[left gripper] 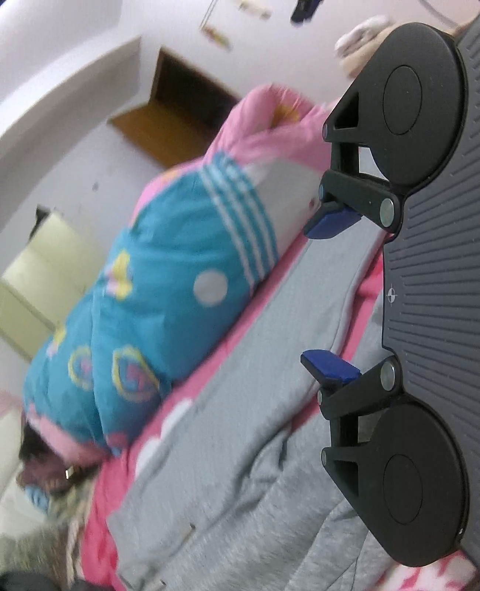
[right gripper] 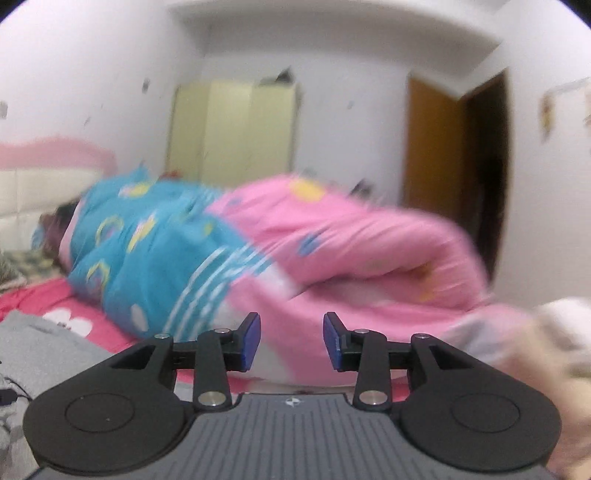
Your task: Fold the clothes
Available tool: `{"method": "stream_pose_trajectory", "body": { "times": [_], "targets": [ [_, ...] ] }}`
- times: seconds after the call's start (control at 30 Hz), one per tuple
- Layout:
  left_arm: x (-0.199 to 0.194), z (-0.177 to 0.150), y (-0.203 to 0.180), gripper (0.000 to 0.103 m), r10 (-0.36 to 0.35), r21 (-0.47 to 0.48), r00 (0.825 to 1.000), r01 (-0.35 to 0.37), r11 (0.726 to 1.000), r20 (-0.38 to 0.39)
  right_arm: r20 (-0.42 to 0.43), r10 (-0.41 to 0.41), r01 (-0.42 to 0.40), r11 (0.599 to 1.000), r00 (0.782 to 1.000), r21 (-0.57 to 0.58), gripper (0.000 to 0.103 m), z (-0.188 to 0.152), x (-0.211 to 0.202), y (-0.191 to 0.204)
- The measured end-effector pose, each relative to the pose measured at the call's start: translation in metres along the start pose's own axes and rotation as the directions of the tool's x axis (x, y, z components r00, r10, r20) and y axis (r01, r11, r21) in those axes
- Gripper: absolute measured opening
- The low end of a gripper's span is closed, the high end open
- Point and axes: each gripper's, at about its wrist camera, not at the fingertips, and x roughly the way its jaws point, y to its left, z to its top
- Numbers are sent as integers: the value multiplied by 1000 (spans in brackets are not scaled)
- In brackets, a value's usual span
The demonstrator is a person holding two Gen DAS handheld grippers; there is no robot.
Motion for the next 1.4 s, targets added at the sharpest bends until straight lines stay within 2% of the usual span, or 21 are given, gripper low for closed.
{"method": "stream_pose_trajectory", "body": {
  "times": [0.07,0.2,0.3,0.37,0.4,0.43,0.47,0.53,0.6,0.7,0.73,0.8,0.9,0.97,1.07,1.17,1.23,1.27,1.33,1.37,1.4],
  "targets": [
    [-15,3,-3,67,-31,23,999,31,999,-13,71,-28,30,999,997,-20,40,10,-58,-16],
    [-70,15,18,67,1,-19,1000,-1,1000,-3,189,-15,21,999,982,-32,40,31,-143,-31],
    [-113,25,42,67,144,-29,989,-143,989,17,190,88,-76,995,978,-70,40,20,-163,-17],
    [-139,32,60,67,257,-41,966,-255,966,25,130,215,-206,975,968,-83,40,-3,-150,7],
    [-152,36,69,67,312,-47,950,-310,950,29,92,280,-273,958,955,-85,40,-16,-141,21],
    [-163,40,79,67,360,-58,932,-358,932,30,54,342,-337,938,938,-80,40,-30,-129,37],
    [-171,45,89,67,393,-81,919,-390,917,22,9,409,-408,910,912,-70,39,-45,-115,57],
    [-182,53,108,67,440,-129,898,-435,891,14,-86,529,-533,845,844,-34,39,-73,-85,100],
    [-184,59,125,67,468,-158,883,-461,873,12,-158,607,-617,787,779,-17,38,-93,-66,143],
    [-179,62,149,67,495,-211,869,-484,849,1,-210,668,-691,720,714,-59,38,-109,-46,204],
    [-176,63,156,67,500,-227,866,-488,843,-3,-220,676,-703,708,703,-71,38,-111,-39,221],
    [-167,63,167,66,493,-255,870,-479,840,-11,-263,696,-735,673,668,-86,38,-112,-22,255],
    [-153,63,184,65,481,-296,877,-465,834,-23,-337,655,-731,654,676,-197,38,-122,-9,294],
    [-144,63,195,63,472,-323,881,-456,829,-30,-369,610,-710,641,702,-291,38,-134,-10,312],
    [-133,63,207,59,456,-352,889,-439,827,-37,-395,558,-684,610,730,-400,38,-154,-6,335],
    [-130,64,209,58,451,-354,892,-432,830,-32,-403,535,-670,582,742,-462,38,-166,-5,344],
    [-128,64,211,58,447,-355,894,-427,831,-29,-401,511,-649,571,760,-503,36,-175,-3,350],
    [-127,64,212,57,445,-356,895,-425,832,-27,-400,499,-639,567,769,-520,24,-179,-1,353],
    [-125,64,213,56,442,-357,897,-420,834,-24,-397,485,-627,579,779,-522,8,-180,1,352],
    [-124,64,214,55,440,-358,898,-418,835,-22,-386,498,-630,590,776,-505,1,-177,-1,348],
    [-122,64,214,55,438,-358,899,-416,836,-20,-377,512,-635,599,772,-488,1,-173,-3,343]
  ]
}}
